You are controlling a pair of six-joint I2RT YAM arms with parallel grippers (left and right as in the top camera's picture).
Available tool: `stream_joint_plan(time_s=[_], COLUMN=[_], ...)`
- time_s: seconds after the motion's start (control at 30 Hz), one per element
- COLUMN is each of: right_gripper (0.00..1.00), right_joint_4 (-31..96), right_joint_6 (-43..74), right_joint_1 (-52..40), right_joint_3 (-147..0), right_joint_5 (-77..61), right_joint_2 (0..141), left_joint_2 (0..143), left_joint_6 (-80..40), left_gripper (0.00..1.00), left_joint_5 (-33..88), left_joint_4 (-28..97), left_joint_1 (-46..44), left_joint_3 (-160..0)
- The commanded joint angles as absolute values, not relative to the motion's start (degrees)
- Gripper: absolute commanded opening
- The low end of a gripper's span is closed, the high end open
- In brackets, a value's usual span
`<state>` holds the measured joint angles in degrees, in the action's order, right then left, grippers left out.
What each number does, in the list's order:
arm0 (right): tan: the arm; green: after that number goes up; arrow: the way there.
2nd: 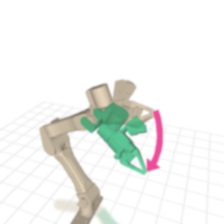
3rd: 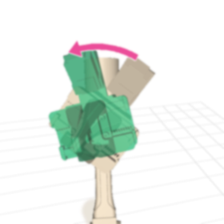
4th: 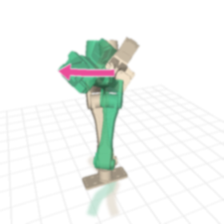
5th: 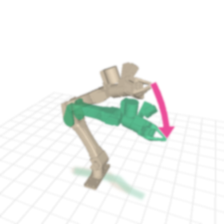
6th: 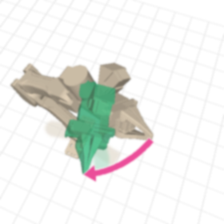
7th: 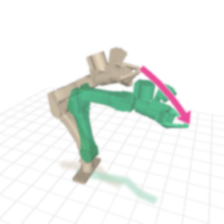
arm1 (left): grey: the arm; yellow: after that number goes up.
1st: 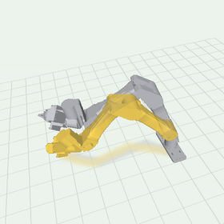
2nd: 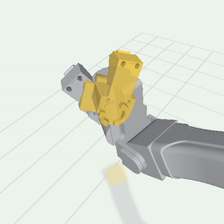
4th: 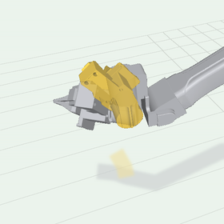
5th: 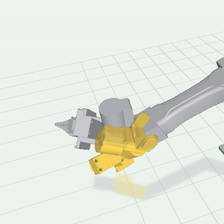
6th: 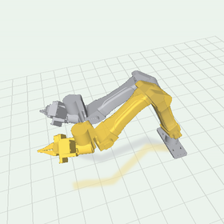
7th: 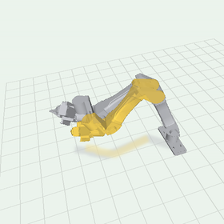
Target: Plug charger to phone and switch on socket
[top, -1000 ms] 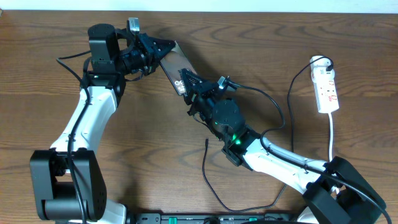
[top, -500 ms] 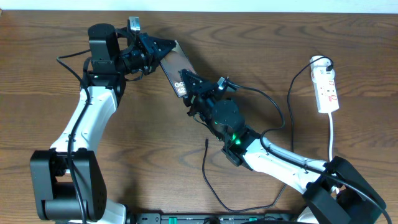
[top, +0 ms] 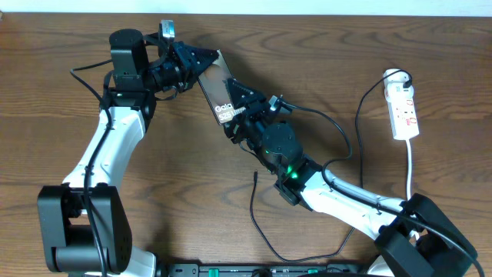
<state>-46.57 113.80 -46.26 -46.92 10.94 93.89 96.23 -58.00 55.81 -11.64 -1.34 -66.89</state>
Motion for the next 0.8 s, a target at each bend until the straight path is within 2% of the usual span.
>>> stream_joint_plan(time_s=[0.0,0.1,0.43,0.77], right_gripper=[0.83,0.99,0.99,0.99], right_joint_4=[-46.6,-46.5,-45.1,-43.9], right_joint_6=[113.5,113.5,113.5,113.5], right_joint_1=[-46.6,-46.6,-46.6,-46.6], right_joint_3=[-48.0,-48.0,-48.0,-48.0], right_joint_5=[11.2,11.2,11.2,11.3], right_joint_2=[93.0,93.0,93.0,93.0], left_joint_2=[95.5,95.5,95.5,95.5], left_joint_6=[-57.4,-57.4,-57.5,-58.0], left_gripper=[0.07,0.07,0.08,0.07], left_joint_5=[57.5,57.5,57.5,60.8], left_joint_4=[-12.1,-12.1,-12.2,-12.8], left_joint_1=[-1.4,-1.3,-0.3,5.8], left_joint_3=[-67.0,-67.0,-67.0,-67.0])
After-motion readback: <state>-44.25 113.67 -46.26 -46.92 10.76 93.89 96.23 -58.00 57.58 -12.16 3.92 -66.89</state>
